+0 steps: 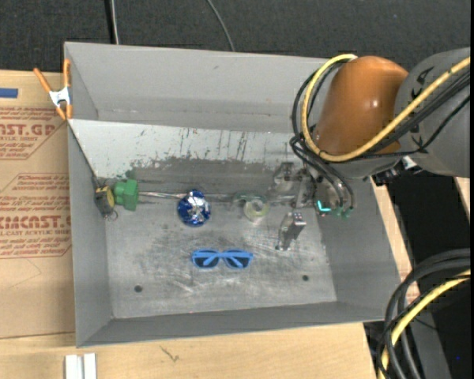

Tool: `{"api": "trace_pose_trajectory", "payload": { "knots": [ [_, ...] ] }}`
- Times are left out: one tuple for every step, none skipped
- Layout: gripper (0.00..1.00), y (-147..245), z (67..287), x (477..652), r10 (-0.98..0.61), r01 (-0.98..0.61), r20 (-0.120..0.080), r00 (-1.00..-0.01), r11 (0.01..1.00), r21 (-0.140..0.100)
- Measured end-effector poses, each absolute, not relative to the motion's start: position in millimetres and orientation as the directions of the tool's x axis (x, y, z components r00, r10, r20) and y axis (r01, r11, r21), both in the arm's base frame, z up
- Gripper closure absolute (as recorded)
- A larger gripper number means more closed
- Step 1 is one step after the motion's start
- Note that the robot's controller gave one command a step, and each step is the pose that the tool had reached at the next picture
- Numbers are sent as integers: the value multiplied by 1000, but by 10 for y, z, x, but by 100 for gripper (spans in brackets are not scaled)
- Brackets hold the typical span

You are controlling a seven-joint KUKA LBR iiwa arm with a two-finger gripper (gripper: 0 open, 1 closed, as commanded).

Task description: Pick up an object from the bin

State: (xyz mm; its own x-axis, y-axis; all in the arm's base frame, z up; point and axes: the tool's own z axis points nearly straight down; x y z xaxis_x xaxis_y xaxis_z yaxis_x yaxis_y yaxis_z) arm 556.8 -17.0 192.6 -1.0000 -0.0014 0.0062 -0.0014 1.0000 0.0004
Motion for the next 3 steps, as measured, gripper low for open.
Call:
{"api": "trace_pose_trajectory", "payload": {
  "knots": [
    [0, 485, 715, 5645, -79, -79, -9, -997, 997, -1],
    [0, 1030, 790, 5402, 10, 10, -2, -1000, 1000, 3],
    [0, 754, 768, 5450, 138, 138, -6, -990, 990, 5]
  ]
}}
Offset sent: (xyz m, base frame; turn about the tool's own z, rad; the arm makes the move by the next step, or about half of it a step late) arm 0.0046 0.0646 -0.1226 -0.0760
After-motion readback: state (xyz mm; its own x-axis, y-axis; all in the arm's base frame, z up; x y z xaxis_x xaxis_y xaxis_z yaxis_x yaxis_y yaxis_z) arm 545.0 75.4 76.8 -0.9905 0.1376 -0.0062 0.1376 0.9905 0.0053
